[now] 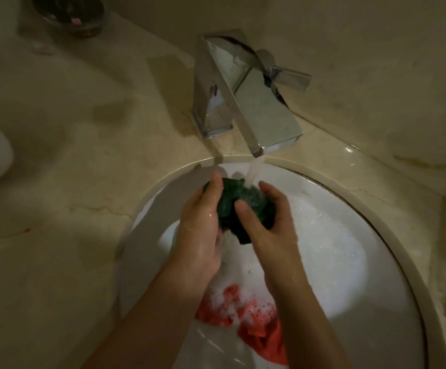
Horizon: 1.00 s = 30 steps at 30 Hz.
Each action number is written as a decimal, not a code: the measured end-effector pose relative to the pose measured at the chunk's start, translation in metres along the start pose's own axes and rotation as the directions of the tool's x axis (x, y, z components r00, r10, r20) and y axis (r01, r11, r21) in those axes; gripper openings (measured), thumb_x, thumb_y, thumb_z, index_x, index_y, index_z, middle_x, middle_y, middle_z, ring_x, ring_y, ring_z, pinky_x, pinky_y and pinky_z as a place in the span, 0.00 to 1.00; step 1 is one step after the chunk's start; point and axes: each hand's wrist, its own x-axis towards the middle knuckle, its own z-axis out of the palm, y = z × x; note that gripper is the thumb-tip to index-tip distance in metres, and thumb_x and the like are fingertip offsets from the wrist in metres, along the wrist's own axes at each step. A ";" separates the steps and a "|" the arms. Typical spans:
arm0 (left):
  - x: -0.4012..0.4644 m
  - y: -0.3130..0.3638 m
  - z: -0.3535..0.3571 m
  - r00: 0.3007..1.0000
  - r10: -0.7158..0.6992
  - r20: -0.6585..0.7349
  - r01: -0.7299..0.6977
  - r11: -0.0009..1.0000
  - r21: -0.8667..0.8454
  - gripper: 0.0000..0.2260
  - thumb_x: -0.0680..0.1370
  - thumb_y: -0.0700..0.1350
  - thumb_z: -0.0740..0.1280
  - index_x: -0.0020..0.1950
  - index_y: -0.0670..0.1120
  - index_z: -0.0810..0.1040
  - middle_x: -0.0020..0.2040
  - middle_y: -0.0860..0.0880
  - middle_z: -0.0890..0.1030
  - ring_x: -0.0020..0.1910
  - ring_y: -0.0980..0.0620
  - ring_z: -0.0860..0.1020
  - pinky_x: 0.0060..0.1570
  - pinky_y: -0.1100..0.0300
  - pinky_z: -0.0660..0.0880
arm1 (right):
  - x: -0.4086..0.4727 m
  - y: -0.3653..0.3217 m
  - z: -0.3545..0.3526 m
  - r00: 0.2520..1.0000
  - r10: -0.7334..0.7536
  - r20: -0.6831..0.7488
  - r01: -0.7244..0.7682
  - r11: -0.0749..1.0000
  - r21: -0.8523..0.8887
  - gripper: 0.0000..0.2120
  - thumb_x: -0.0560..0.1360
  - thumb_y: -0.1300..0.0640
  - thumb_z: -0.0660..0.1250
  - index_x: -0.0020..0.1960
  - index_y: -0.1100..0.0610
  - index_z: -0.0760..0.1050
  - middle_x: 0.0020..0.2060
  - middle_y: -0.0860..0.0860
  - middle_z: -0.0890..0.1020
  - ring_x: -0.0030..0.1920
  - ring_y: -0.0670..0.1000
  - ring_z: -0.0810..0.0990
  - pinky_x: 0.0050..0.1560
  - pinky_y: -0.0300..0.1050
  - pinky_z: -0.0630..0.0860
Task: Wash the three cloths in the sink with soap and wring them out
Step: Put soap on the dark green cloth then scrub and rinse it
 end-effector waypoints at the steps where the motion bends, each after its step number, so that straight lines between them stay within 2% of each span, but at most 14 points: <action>1: 0.003 -0.001 0.001 1.000 -0.013 -0.026 0.011 0.999 -0.042 0.16 0.78 0.54 0.63 0.54 0.43 0.81 0.47 0.45 0.86 0.47 0.49 0.84 0.47 0.55 0.80 | 0.003 0.004 0.003 1.000 0.014 -0.004 -0.014 0.997 -0.072 0.29 0.65 0.37 0.74 0.62 0.42 0.70 0.59 0.47 0.76 0.55 0.44 0.79 0.52 0.43 0.81; 4: 0.009 0.000 0.001 0.997 -0.065 -0.037 0.059 0.988 -0.142 0.14 0.79 0.52 0.62 0.52 0.43 0.82 0.47 0.44 0.85 0.46 0.49 0.84 0.39 0.59 0.80 | 0.006 0.005 0.005 0.998 0.058 0.030 -0.056 0.996 -0.063 0.22 0.62 0.35 0.70 0.52 0.44 0.73 0.51 0.48 0.80 0.48 0.41 0.81 0.46 0.35 0.79; 6: 0.010 -0.001 -0.001 0.998 -0.069 -0.014 0.066 0.989 -0.134 0.13 0.79 0.49 0.63 0.51 0.43 0.83 0.47 0.43 0.85 0.46 0.49 0.84 0.43 0.57 0.80 | 0.008 0.004 0.003 0.997 0.074 0.032 -0.077 0.994 0.082 0.20 0.63 0.40 0.70 0.51 0.48 0.77 0.47 0.49 0.83 0.47 0.44 0.83 0.43 0.37 0.80; 8: 0.010 -0.006 -0.004 0.999 -0.040 -0.023 0.038 0.996 -0.076 0.12 0.78 0.48 0.64 0.52 0.43 0.83 0.50 0.42 0.85 0.48 0.47 0.84 0.47 0.55 0.79 | 0.010 0.002 0.004 0.996 0.070 -0.048 -0.061 0.982 0.178 0.19 0.65 0.44 0.72 0.52 0.52 0.79 0.46 0.51 0.84 0.47 0.49 0.84 0.42 0.42 0.82; 11: 0.007 -0.012 -0.004 0.993 0.006 -0.119 -0.004 1.000 0.015 0.11 0.76 0.46 0.69 0.54 0.40 0.81 0.49 0.40 0.84 0.46 0.45 0.84 0.45 0.53 0.80 | 0.010 0.000 0.006 0.990 0.059 -0.130 -0.020 0.959 0.284 0.03 0.71 0.57 0.73 0.43 0.53 0.79 0.39 0.52 0.84 0.42 0.50 0.84 0.37 0.42 0.81; 14: 0.004 -0.012 0.000 0.972 0.031 -0.232 -0.034 0.999 -0.010 0.16 0.75 0.44 0.71 0.61 0.46 0.73 0.50 0.43 0.82 0.45 0.47 0.83 0.37 0.57 0.80 | 0.009 -0.005 0.009 0.990 0.052 -0.132 0.000 0.932 0.363 0.05 0.72 0.57 0.72 0.43 0.47 0.79 0.39 0.47 0.83 0.43 0.49 0.83 0.37 0.43 0.81; 17: -0.006 -0.004 0.006 0.985 0.166 -0.045 -0.167 0.986 -0.027 0.18 0.75 0.57 0.67 0.64 0.54 0.75 0.55 0.50 0.83 0.53 0.52 0.83 0.47 0.57 0.79 | 0.015 -0.004 0.017 0.986 -0.018 -0.165 0.063 0.960 0.274 0.16 0.76 0.57 0.68 0.60 0.45 0.68 0.53 0.45 0.76 0.52 0.48 0.80 0.48 0.45 0.82; 19: -0.004 -0.010 0.012 0.958 0.282 0.059 -0.288 0.946 0.148 0.18 0.72 0.61 0.69 0.60 0.58 0.77 0.53 0.56 0.83 0.53 0.55 0.82 0.50 0.58 0.79 | 0.017 -0.003 0.024 0.961 -0.123 -0.247 0.163 0.975 0.148 0.19 0.77 0.57 0.67 0.62 0.44 0.62 0.57 0.41 0.70 0.53 0.43 0.77 0.51 0.37 0.80; 22: 0.004 -0.027 0.026 0.879 0.476 -0.002 -0.427 0.791 0.437 0.17 0.70 0.67 0.69 0.56 0.65 0.73 0.47 0.63 0.80 0.49 0.58 0.81 0.46 0.63 0.77 | 0.013 -0.003 0.031 0.961 -0.105 -0.256 0.142 0.981 0.130 0.03 0.81 0.52 0.61 0.53 0.50 0.72 0.46 0.45 0.79 0.45 0.43 0.81 0.43 0.38 0.79; 23: 0.008 -0.030 0.026 0.856 0.517 -0.015 -0.444 0.749 0.492 0.17 0.69 0.70 0.67 0.55 0.68 0.72 0.48 0.66 0.79 0.49 0.62 0.80 0.48 0.63 0.77 | 0.013 -0.002 0.032 0.972 -0.058 -0.230 0.099 0.981 0.169 0.09 0.81 0.50 0.59 0.49 0.53 0.75 0.40 0.47 0.81 0.41 0.44 0.81 0.39 0.38 0.78; 24: 0.010 -0.029 0.025 0.842 0.539 0.006 -0.453 0.702 0.549 0.14 0.70 0.70 0.66 0.52 0.69 0.73 0.47 0.68 0.78 0.48 0.66 0.79 0.50 0.62 0.77 | 0.013 -0.003 0.032 0.981 -0.019 -0.195 0.056 0.981 0.188 0.13 0.82 0.49 0.57 0.46 0.55 0.76 0.36 0.47 0.82 0.37 0.43 0.81 0.36 0.36 0.77; 26: 0.011 -0.022 0.019 0.878 0.473 0.078 -0.415 0.669 0.617 0.11 0.74 0.65 0.66 0.47 0.60 0.78 0.39 0.62 0.81 0.42 0.63 0.80 0.47 0.60 0.79 | 0.019 -0.003 0.033 0.990 -0.008 -0.138 0.028 0.989 0.147 0.15 0.82 0.47 0.57 0.44 0.53 0.77 0.35 0.46 0.82 0.36 0.41 0.81 0.33 0.34 0.76; 28: 0.013 -0.013 0.017 0.897 0.438 0.064 -0.370 0.665 0.649 0.12 0.78 0.58 0.64 0.43 0.53 0.80 0.34 0.58 0.79 0.42 0.56 0.82 0.46 0.56 0.79 | 0.025 0.002 0.037 0.985 -0.113 -0.132 0.106 0.993 -0.057 0.13 0.81 0.49 0.58 0.45 0.53 0.77 0.36 0.48 0.82 0.38 0.44 0.81 0.38 0.42 0.79; 30: 0.017 -0.009 0.019 0.895 0.445 -0.024 -0.308 0.657 0.688 0.17 0.80 0.56 0.61 0.34 0.52 0.76 0.33 0.55 0.79 0.41 0.52 0.82 0.45 0.55 0.78 | 0.031 0.007 0.039 0.960 -0.207 -0.191 0.167 0.964 -0.205 0.13 0.81 0.52 0.59 0.46 0.56 0.79 0.38 0.52 0.82 0.39 0.50 0.82 0.40 0.49 0.81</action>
